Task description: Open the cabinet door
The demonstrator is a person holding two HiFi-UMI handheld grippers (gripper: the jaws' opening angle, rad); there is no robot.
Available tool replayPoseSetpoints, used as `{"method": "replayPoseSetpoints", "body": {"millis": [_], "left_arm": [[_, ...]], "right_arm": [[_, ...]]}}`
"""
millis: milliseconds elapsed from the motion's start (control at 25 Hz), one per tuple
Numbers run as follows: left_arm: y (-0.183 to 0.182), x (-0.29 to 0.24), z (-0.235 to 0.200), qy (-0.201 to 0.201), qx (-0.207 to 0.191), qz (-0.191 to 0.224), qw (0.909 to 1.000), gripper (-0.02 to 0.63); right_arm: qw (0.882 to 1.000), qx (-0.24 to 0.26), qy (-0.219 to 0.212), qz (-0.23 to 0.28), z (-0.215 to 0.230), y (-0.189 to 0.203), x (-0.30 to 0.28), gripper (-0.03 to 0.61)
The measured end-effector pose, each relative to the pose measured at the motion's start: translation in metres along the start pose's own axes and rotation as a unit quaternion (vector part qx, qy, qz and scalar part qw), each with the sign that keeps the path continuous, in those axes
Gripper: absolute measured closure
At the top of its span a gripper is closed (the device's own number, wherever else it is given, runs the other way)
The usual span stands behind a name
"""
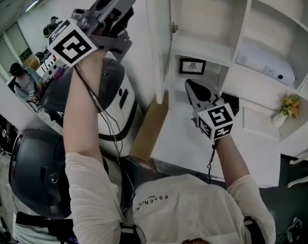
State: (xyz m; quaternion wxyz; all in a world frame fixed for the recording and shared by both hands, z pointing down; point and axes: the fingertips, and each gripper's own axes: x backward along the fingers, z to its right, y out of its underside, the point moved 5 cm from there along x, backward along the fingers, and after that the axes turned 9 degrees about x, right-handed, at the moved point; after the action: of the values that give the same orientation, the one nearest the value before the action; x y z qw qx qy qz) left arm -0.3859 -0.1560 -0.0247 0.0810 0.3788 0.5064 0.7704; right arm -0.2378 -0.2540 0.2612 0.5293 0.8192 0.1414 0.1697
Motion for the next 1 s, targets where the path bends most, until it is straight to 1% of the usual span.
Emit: {"method": "replayPoseSetpoints", "body": {"millis": [80,160,320,400,520,680,760,840,920,1000], "left_arm": [[0.004,0.002,-0.008,-0.001,0.003,-0.003,1.0,0.528],[0.003,0.008,-0.015,-0.001,0.006,-0.004,1.0,0.528],[-0.018,0.039,-0.023,0.002,0.014,0.006,0.9999,0.528],[-0.021,0.045,-0.029,0.005,0.015,0.008,0.9998,0.528],[-0.017,0.047,-0.038,0.015,0.018,-0.005,0.9997,0.529],[-0.016,0.042,-0.038,0.03,0.017,-0.026,0.9991,0.529],[-0.017,0.042,-0.036,0.02,0.016,-0.026,0.9993,0.529],[-0.019,0.044,-0.035,0.0,0.011,-0.02,0.9997,0.528],[-0.02,0.045,-0.032,-0.024,-0.001,-0.016,0.9996,0.528],[-0.02,0.045,-0.028,-0.047,-0.015,-0.022,0.9985,0.528]], "right_arm": [[1.0,-0.004,0.003,0.0,0.001,0.002,-0.006,0.563],[1.0,-0.004,0.01,-0.011,-0.004,0.002,-0.013,0.564],[0.999,0.004,0.021,-0.035,-0.031,-0.014,-0.03,0.563],[0.999,0.008,0.023,-0.043,-0.034,-0.014,-0.034,0.563],[0.998,0.006,0.024,-0.051,-0.032,-0.005,-0.033,0.563],[0.998,0.005,0.021,-0.057,-0.035,0.001,-0.031,0.564],[0.998,0.007,0.018,-0.061,-0.037,0.001,-0.031,0.563],[0.998,0.01,0.013,-0.062,-0.04,0.0,-0.031,0.563],[0.998,0.01,0.006,-0.059,-0.044,0.0,-0.031,0.564],[0.999,0.013,-0.006,-0.053,-0.048,-0.002,-0.029,0.563]]}}
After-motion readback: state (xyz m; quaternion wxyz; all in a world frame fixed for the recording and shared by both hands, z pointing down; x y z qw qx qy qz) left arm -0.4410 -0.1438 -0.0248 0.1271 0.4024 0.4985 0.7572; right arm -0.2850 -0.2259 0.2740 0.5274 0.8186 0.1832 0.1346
